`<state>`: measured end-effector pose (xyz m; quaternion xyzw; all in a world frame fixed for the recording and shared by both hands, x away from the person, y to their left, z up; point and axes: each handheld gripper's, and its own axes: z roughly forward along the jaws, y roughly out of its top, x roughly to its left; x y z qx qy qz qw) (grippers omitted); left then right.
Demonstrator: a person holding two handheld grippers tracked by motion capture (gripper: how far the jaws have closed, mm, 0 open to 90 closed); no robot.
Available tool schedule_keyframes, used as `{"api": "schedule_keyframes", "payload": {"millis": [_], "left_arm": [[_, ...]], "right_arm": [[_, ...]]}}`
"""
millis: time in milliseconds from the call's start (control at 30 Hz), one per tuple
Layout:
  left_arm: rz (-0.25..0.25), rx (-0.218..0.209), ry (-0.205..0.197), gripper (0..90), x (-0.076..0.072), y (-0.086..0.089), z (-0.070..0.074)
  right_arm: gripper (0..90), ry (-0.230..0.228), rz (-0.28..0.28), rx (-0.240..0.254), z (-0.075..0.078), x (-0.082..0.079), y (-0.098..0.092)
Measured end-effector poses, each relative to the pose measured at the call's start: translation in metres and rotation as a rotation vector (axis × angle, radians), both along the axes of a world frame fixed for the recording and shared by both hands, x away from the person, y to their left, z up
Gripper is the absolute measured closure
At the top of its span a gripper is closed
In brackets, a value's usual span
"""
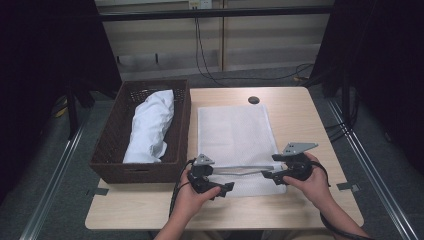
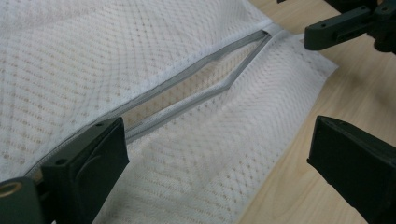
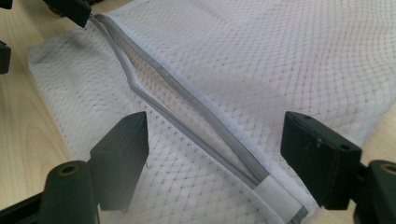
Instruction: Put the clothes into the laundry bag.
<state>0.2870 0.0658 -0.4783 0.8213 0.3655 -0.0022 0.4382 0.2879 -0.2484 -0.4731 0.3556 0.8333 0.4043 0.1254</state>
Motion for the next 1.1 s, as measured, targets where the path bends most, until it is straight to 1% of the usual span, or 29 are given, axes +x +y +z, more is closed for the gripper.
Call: {"api": "schedule_keyframes", "payload": {"millis": [67, 100, 133, 200, 300, 400, 467, 500, 567, 667, 700, 800, 867, 967, 1033, 1100], "left_arm": [[0.000, 0.006, -0.003, 4.3, -0.001, 0.001, 0.000], [0.000, 0.000, 0.002, 4.2, -0.001, 0.001, 0.000], [0.001, 0.001, 0.005, 4.1, -0.002, 0.001, 0.000], [-0.008, 0.001, 0.000, 3.7, -0.002, 0.002, 0.001], [-0.008, 0.007, -0.002, 3.6, -0.002, 0.003, 0.002], [-0.004, 0.009, -0.007, 3.4, -0.001, 0.007, 0.005], [0.001, 0.006, -0.008, 3.4, -0.001, 0.008, 0.006], [-0.004, 0.005, -0.010, 3.3, -0.001, 0.009, 0.006], [-0.009, 0.014, -0.017, 3.3, -0.001, 0.010, 0.007], [-0.004, 0.011, -0.013, 3.4, -0.003, 0.011, 0.007], [-0.008, 0.017, -0.016, 3.4, -0.003, 0.012, 0.007], [-0.005, 0.008, -0.015, 3.3, -0.003, 0.014, 0.008], [-0.007, 0.008, -0.018, 3.4, -0.003, 0.014, 0.009], [-0.011, 0.005, -0.014, 3.4, -0.003, 0.014, 0.009], [-0.016, -0.003, -0.012, 3.3, -0.003, 0.013, 0.009], [-0.025, -0.001, -0.008, 3.3, -0.004, 0.012, 0.010]], "right_arm": [[23.1, 0.003, -0.002, 0.010, 0.000, -0.001, 0.001], [23.4, 0.007, -0.005, 0.012, 0.000, -0.001, 0.002], [23.7, 0.008, -0.002, 0.012, 0.000, -0.001, 0.003], [23.7, -0.006, -0.001, 0.001, 0.002, -0.001, 0.005], [23.7, -0.013, 0.005, 0.008, 0.002, 0.000, 0.007], [22.8, -0.006, 0.007, 0.003, 0.003, 0.002, 0.008], [22.8, -0.004, 0.017, 0.002, 0.003, 0.002, 0.009], [22.8, -0.005, 0.025, 0.000, 0.003, 0.003, 0.010], [22.8, -0.008, 0.029, -0.003, 0.004, 0.004, 0.012], [22.8, -0.012, 0.043, -0.006, 0.005, 0.006, 0.015], [22.8, -0.010, 0.048, -0.006, 0.005, 0.006, 0.016], [22.8, -0.016, 0.061, -0.010, 0.006, 0.007, 0.019], [23.1, -0.026, 0.073, -0.002, 0.005, 0.008, 0.022], [23.2, -0.021, 0.084, 0.002, 0.004, 0.009, 0.026], [24.3, -0.011, 0.100, -0.007, 0.002, 0.010, 0.029], [26.0, -0.018, 0.122, -0.023, 0.002, 0.012, 0.033]]}}
